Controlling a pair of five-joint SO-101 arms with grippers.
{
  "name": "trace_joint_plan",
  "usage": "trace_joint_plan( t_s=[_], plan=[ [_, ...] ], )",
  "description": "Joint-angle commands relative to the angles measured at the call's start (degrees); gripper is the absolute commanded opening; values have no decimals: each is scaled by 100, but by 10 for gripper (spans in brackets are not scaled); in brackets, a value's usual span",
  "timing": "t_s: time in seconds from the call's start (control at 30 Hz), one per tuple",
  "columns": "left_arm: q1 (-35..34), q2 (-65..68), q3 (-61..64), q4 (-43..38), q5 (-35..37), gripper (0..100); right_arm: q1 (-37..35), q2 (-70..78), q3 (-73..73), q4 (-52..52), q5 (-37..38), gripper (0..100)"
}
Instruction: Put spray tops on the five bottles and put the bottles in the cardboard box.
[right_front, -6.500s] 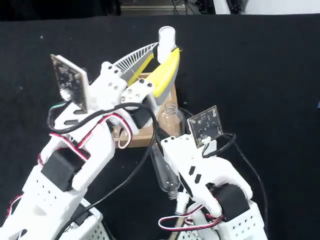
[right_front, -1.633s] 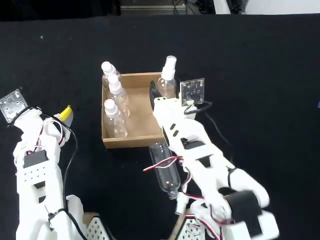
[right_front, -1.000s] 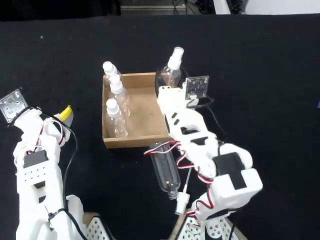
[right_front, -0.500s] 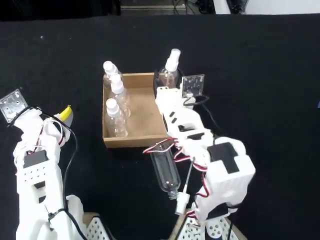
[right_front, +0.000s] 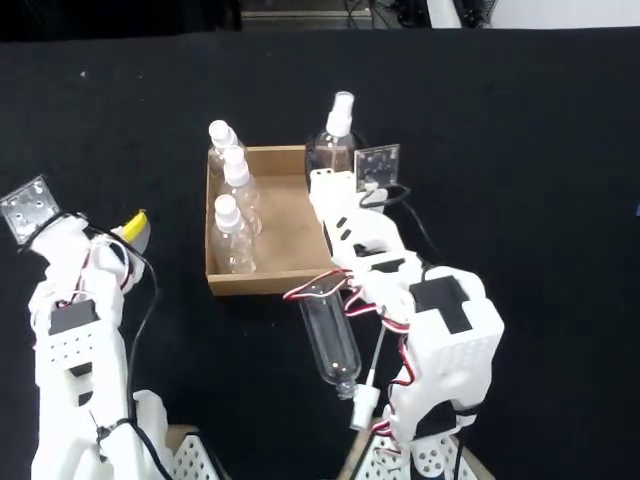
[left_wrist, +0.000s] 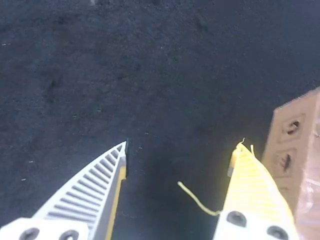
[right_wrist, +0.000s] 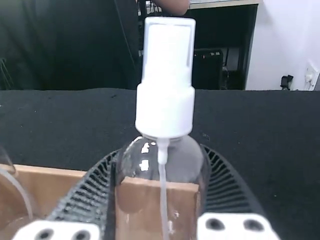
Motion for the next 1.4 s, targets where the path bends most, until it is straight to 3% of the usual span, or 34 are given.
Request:
trace_joint_plan(
  t_s=[0.0,0.63,0.87,1.37],
  plan=[
    [189,-62,-84,-97,18,307,-141,31,-233,-53,70,124],
    [163,-18,-75,-123,0,307,-158,330,-110,-545,79,129],
    [163,-18,-75,-123,0,307,-308,365,-40,-510,316,253],
    [163,-18,-75,-123,0,307,-325,330,189,-800,396,257]
  ],
)
